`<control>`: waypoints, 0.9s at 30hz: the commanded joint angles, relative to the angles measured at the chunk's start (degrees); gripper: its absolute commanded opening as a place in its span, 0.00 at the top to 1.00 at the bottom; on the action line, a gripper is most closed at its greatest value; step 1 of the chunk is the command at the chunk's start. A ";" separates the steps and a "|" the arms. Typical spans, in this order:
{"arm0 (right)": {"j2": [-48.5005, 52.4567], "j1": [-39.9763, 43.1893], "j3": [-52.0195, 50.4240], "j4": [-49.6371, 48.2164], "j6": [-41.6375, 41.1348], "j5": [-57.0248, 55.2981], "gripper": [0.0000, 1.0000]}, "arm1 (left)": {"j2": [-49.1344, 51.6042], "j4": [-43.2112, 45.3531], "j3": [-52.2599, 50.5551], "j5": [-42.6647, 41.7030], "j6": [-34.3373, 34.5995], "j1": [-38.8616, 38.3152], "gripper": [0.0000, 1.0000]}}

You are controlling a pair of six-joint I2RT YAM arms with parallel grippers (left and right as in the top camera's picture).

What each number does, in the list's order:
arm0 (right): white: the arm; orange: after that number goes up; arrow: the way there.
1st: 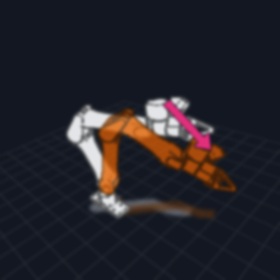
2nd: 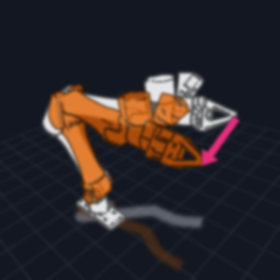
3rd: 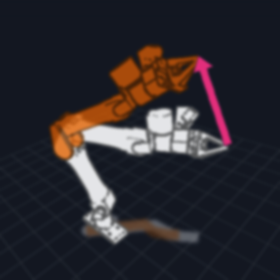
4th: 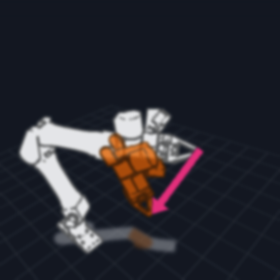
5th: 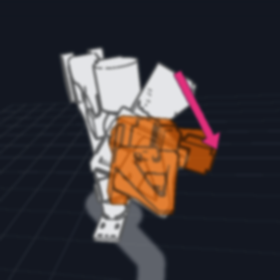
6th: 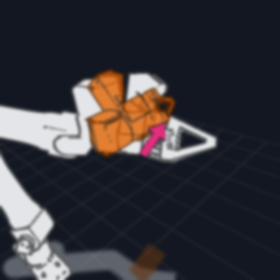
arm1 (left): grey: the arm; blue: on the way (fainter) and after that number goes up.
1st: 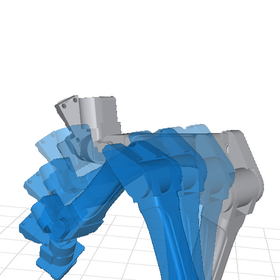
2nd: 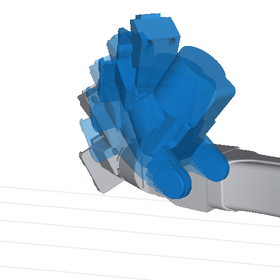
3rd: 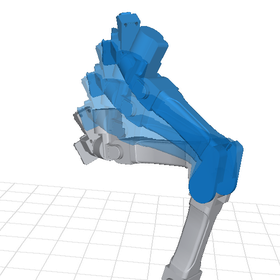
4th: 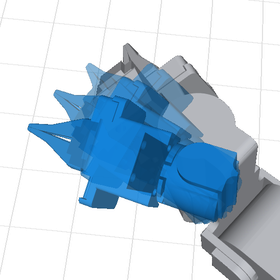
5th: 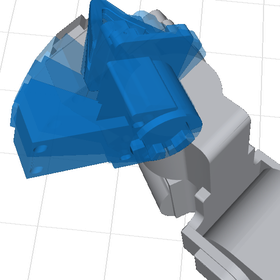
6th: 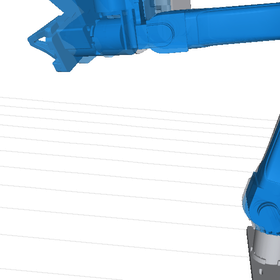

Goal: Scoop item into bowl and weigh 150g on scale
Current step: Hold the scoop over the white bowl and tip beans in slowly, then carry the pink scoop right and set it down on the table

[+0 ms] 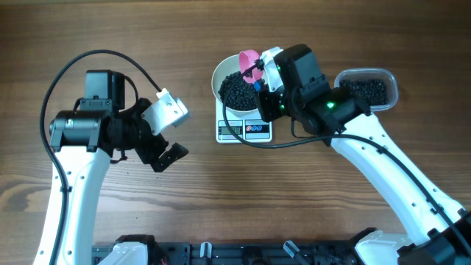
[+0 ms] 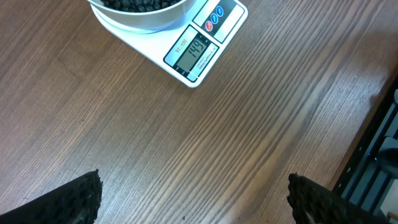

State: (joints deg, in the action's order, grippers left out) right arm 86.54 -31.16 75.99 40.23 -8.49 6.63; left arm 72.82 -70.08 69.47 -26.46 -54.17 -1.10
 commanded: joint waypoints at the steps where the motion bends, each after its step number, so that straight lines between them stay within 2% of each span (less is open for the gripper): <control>1: 0.46 0.09 0.07 1.01 5.86 -3.19 0.96 | -0.13 0.04 -0.26 -0.94 -1.11 0.37 0.00; 2: 0.48 0.22 0.07 0.59 2.67 -3.91 0.96 | -0.15 0.04 -0.26 -0.94 -1.11 0.37 0.00; 3: 0.61 0.20 0.07 0.92 5.07 -2.10 0.96 | -0.15 0.04 -0.26 -0.94 -1.11 0.37 0.00; 4: 0.59 0.26 0.07 1.33 10.82 -7.34 0.96 | -0.15 0.04 -0.26 -0.94 -1.11 0.37 0.00; 5: 0.61 0.48 0.07 0.55 6.60 -7.30 0.96 | -0.13 0.04 -0.26 -0.94 -1.11 0.37 0.00; 6: 0.61 0.48 0.07 0.85 10.91 -4.57 0.96 | -0.13 0.04 -0.26 -0.94 -1.11 0.37 0.00; 7: 0.57 0.48 0.07 0.81 12.90 -7.37 0.96 | -0.13 0.04 -0.26 -0.94 -1.11 0.37 0.00; 8: 0.59 0.48 0.07 0.09 7.93 -6.34 0.96 | -0.15 0.04 -0.26 -0.94 -1.11 0.37 0.00; 9: 0.61 0.48 0.07 0.42 12.04 -3.04 0.96 | -0.13 0.04 -0.26 -0.94 -1.11 0.37 0.00; 10: 0.61 0.63 0.07 -0.15 10.38 -5.27 0.96 | -0.13 0.04 -0.26 -0.94 -1.11 0.37 0.00; 11: 0.63 0.76 0.07 -0.17 7.96 -1.70 0.96 | -0.15 0.04 -0.26 -0.94 -1.11 0.37 0.00; 12: 0.61 0.81 0.07 0.15 11.30 -2.69 0.96 | -0.13 0.04 -0.26 -0.94 -1.11 0.37 0.00; 14: 0.61 1.14 0.07 -0.52 7.02 -0.37 0.96 | -0.15 0.04 -0.26 -0.94 -1.11 0.37 0.00; 16: 0.61 1.18 0.07 -0.42 10.80 -1.75 0.96 | -0.15 0.04 -0.26 -0.94 -1.11 0.37 0.00; 17: 0.63 1.22 0.07 -0.72 7.93 -0.02 0.96 | -0.13 0.04 -0.26 -0.94 -1.11 0.37 0.00; 20: 0.63 1.29 0.07 -0.59 6.05 2.49 0.96 | -0.15 0.04 -0.26 -0.94 -1.11 0.37 0.00; 21: 0.63 2.01 0.07 -0.52 1.64 4.90 0.96 | -0.13 0.04 -0.26 -0.94 -1.11 0.37 0.00; 27: 0.42 7.93 0.07 -1.49 -5.68 10.54 0.96 | -0.15 0.04 -0.26 -0.94 -1.11 0.37 0.00</control>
State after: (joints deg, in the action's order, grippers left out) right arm 86.80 -25.87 75.99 39.68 -9.08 13.50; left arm 72.82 -70.08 69.47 -26.46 -54.17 -1.10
